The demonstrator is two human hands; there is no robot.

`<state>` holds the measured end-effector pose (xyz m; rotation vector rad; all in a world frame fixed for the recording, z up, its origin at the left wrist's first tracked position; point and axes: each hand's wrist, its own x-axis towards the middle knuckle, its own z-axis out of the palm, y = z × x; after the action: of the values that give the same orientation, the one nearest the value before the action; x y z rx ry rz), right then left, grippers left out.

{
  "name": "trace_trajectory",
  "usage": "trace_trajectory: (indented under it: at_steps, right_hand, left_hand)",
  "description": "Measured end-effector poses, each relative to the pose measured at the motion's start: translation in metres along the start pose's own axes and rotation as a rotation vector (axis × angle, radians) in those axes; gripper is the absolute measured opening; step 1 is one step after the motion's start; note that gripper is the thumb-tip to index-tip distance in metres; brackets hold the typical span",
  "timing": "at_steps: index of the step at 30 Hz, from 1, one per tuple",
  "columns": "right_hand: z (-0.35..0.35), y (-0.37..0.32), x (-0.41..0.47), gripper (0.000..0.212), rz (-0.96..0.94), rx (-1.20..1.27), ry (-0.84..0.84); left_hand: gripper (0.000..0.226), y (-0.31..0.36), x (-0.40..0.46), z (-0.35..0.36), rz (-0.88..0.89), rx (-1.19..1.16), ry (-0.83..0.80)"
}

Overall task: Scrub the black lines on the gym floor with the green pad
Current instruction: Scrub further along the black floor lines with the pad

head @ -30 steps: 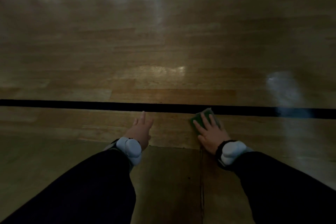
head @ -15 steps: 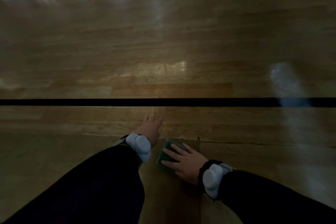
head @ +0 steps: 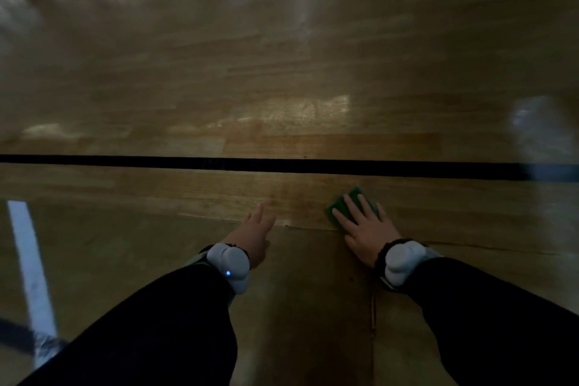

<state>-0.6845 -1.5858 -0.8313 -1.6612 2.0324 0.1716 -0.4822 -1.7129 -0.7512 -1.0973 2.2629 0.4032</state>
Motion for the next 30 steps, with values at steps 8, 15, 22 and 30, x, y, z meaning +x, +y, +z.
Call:
trace_trajectory:
  at_steps: [8,15,22,30]
  right_hand:
    - [0.023,-0.081,-0.014,0.059,-0.438,-0.166,-0.091]
    - [0.033,-0.095,-0.017,0.056,-0.607,-0.149,-0.141]
    - [-0.002,-0.060,0.018,0.057,-0.318,-0.148,-0.036]
    - [-0.024,-0.042,0.063,0.055,-0.127,-0.043,0.042]
  left_hand:
    - [0.064,-0.024,-0.008,0.004,-0.041,-0.034,-0.019]
    - [0.063,-0.025,-0.007,0.015,-0.031,-0.043,-0.048]
    - [0.064,-0.037,-0.015,0.028,-0.052,-0.093,-0.069]
    - [0.062,-0.080,-0.014,0.040,-0.126,-0.152,-0.058]
